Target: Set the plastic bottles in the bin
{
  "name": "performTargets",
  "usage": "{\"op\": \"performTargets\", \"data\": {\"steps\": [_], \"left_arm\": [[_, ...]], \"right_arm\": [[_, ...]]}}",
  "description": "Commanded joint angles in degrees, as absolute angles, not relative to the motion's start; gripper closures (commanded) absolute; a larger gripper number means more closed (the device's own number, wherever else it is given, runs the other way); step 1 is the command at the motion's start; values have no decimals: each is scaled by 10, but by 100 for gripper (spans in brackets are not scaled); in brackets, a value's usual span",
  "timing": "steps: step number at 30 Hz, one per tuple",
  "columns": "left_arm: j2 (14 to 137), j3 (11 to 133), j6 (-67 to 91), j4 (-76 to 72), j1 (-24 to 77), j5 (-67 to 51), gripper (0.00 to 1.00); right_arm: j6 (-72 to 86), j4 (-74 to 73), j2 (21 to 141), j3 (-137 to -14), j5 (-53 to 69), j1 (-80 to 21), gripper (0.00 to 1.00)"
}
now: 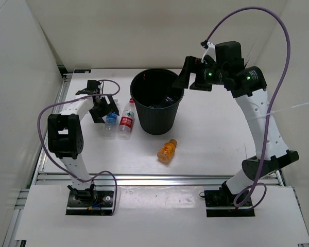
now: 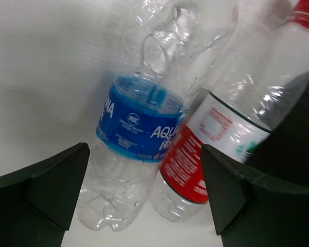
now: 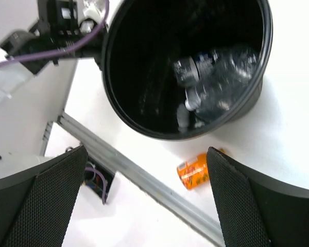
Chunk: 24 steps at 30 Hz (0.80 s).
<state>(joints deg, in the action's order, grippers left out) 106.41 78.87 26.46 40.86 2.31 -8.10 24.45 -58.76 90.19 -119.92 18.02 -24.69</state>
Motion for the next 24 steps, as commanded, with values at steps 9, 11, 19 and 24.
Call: {"op": "performTargets", "data": {"steps": [9, 11, 19, 24], "left_arm": [[1100, 789, 262, 403, 17, -87, 47], [1082, 789, 278, 410, 17, -81, 54], [897, 937, 392, 489, 60, 104, 53], [912, 1148, 392, 497, 93, 58, 49]], "right_arm": [[216, -620, 888, -1157, 206, -250, 0], [216, -626, 895, -1169, 206, -250, 0], [221, -608, 896, -1146, 216, -250, 0], [241, -576, 877, -1087, 222, -245, 0]]}}
